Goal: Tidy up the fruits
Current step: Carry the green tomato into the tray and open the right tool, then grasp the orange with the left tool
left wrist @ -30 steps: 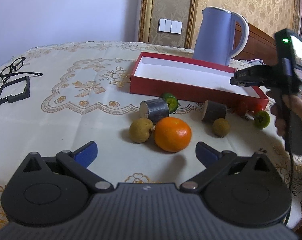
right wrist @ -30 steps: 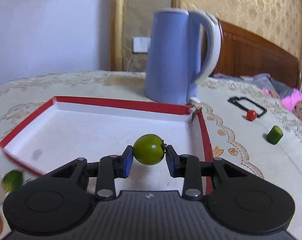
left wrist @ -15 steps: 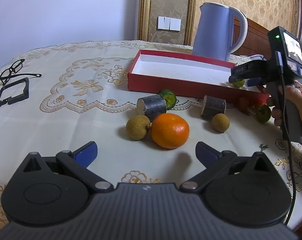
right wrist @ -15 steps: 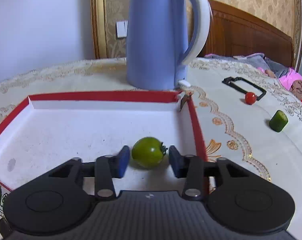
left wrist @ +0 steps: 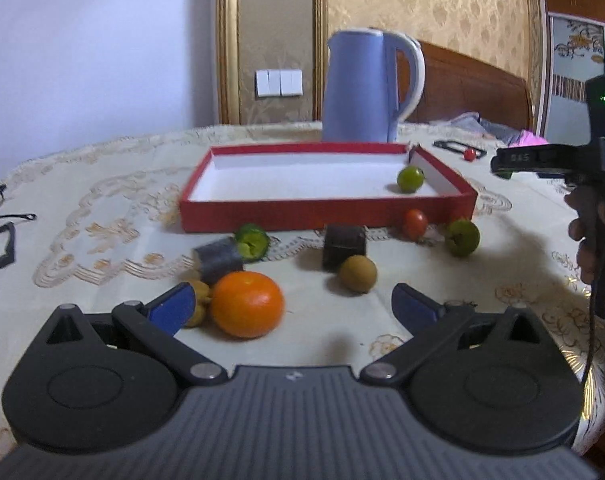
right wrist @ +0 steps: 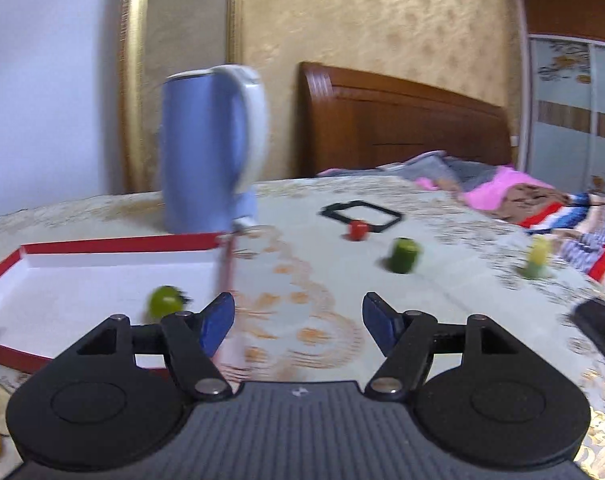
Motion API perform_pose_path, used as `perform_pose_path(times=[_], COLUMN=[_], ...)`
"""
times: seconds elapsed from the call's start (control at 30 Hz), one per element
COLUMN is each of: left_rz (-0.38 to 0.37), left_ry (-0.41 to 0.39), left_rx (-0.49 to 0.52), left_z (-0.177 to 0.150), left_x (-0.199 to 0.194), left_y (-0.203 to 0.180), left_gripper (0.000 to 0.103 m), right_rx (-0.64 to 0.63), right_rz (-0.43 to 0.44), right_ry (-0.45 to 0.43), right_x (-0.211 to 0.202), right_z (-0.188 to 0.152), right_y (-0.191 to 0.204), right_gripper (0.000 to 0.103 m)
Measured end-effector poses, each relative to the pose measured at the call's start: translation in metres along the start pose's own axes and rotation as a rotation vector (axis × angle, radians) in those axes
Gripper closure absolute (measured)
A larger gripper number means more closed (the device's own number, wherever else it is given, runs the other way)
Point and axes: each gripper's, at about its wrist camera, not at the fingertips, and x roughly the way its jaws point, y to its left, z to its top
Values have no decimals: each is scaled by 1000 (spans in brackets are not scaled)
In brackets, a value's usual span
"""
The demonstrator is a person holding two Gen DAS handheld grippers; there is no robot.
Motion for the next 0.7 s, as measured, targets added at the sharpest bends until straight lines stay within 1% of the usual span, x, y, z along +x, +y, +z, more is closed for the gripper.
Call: perform_pose_path(times=[0.07, 0.17, 0.23, 0.3, 0.4, 0.53, 0.57, 0.7], left_rz=[31, 44, 36, 20, -7, 4, 8, 16], left_ry=[21, 22, 29, 41, 17, 13, 13, 21], left_rx=[7, 3, -7, -16, -35, -30, -28, -22], left_z=[0, -2, -2, -2, -1, 2, 3, 5], left_x=[6, 8, 9, 11, 9, 14, 15, 22], left_y=[-6, -8, -5, -3, 2, 3, 3, 7], left_gripper=[0, 4, 5, 7, 7, 10, 11, 18], right_rx=[7, 25, 41, 42, 40, 65, 69, 72], right_rz=[-21, -23, -9, 9, 46, 39, 42, 37], right_ry=[1, 12, 14, 35, 56, 64, 62, 72], right_x=[0, 6, 9, 13, 16, 18, 17, 19], right_z=[-4, -9, -12, -14, -14, -15, -15, -15], right_y=[-8, -10, -10, -10, -10, -13, -13, -13], right_gripper=[28, 28, 28, 28, 27, 21, 17, 16])
